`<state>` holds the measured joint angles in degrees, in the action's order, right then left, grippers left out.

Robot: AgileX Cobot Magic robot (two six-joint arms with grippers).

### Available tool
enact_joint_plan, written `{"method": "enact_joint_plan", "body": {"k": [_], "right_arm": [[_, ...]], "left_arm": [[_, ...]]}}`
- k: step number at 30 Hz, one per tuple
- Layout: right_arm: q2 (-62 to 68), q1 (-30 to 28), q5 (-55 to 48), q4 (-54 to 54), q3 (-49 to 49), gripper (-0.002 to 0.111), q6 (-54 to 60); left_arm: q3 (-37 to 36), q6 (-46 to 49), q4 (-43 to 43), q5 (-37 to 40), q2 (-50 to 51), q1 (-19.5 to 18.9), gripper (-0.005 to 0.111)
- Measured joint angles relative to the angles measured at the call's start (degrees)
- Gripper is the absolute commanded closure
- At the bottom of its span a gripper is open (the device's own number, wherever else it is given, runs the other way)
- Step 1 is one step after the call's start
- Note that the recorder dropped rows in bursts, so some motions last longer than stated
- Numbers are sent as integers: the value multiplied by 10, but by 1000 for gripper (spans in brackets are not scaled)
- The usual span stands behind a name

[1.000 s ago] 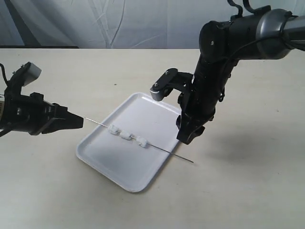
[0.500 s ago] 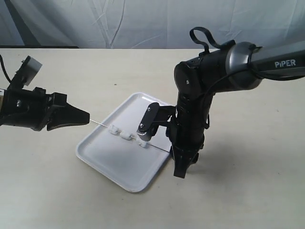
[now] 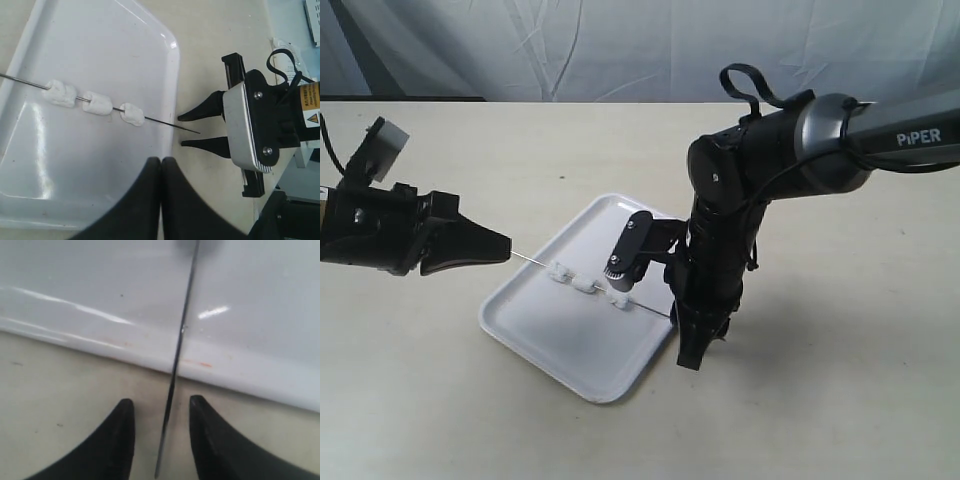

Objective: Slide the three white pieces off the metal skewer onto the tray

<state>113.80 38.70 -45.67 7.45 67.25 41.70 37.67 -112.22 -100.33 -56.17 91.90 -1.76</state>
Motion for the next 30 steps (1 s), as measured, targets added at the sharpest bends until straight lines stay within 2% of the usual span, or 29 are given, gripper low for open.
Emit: {"method": "enact_joint_plan", "body": {"k": [9, 20, 30], "right_arm": [[12, 0, 8, -9, 0, 74, -12], [14, 0, 8, -9, 0, 109, -14], [14, 0, 5, -9, 0, 109, -15]], "left_arm": [[0, 0, 0, -25, 0, 0, 107], [0, 0, -1, -27, 0, 0, 107], [0, 1, 5, -17, 0, 0, 107]]}}
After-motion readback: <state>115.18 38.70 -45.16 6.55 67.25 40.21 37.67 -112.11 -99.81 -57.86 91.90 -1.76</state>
